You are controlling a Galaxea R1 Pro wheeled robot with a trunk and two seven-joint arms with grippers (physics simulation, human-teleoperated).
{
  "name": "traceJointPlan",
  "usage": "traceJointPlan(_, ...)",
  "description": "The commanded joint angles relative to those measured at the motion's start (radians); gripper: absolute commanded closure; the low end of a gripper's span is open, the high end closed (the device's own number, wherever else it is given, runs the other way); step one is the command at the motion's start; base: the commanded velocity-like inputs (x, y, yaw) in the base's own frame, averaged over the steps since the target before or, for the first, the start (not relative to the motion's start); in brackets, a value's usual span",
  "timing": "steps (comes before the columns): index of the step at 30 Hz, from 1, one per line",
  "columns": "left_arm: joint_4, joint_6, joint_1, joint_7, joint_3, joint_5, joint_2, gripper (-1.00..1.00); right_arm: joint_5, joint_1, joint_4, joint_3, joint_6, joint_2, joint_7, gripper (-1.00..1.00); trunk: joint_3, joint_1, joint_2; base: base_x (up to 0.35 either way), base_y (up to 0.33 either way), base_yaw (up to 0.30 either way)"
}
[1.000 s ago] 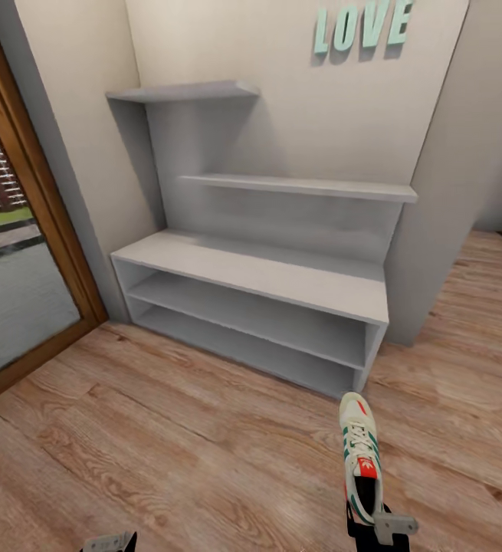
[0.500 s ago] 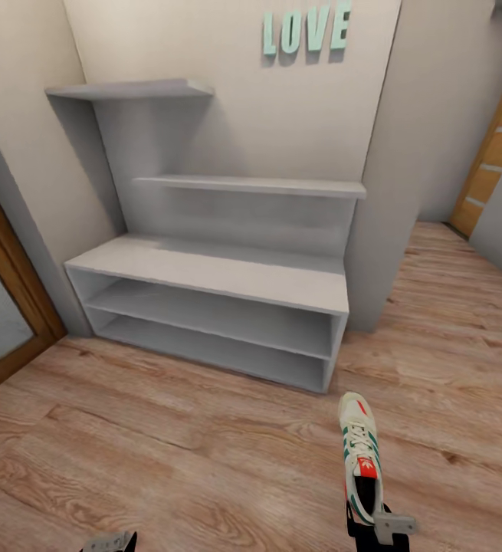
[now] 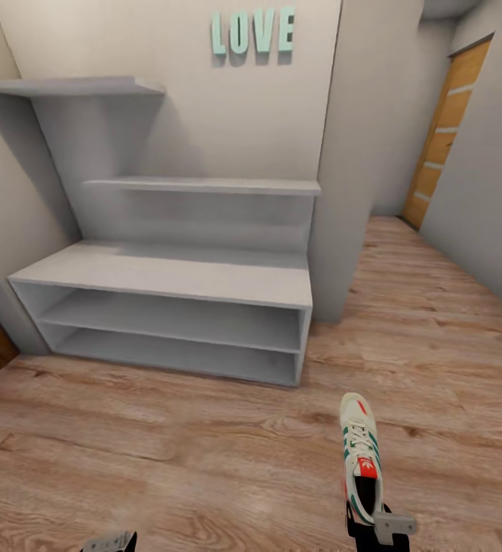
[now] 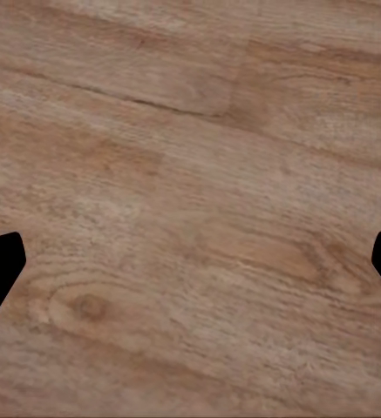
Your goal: Pick up the two gym shoes and the two sandals from the corridor floor and place them onto the hallstand (shoe rack) in the corridor, making sure they are on the rack and not on the floor. Arrange them so the two gym shoes are next to each other and the two sandals are next to each other.
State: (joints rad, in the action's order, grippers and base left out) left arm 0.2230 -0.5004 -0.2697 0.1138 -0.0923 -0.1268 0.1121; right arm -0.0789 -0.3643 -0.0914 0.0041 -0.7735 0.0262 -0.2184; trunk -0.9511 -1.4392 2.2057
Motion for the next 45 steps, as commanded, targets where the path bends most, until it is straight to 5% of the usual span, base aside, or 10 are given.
traceJointPlan(1, -0.001, -0.001, 0.0, 0.01, -0.004, -0.009, 0.0, -1.0, -0.009, -0.001, 0.001, 0.001, -0.001, 0.0, -0.008, 1.0, -0.001, 0.0, 0.0, 0.0, 0.0, -0.288)
traceJointPlan(45, -0.001, -0.001, 0.0, 0.01, -0.004, -0.009, 0.0, -1.0, -0.009, -0.001, 0.001, 0.001, -0.001, 0.0, -0.009, 1.0, -0.001, 0.0, 0.0, 0.0, 0.0, -0.287)
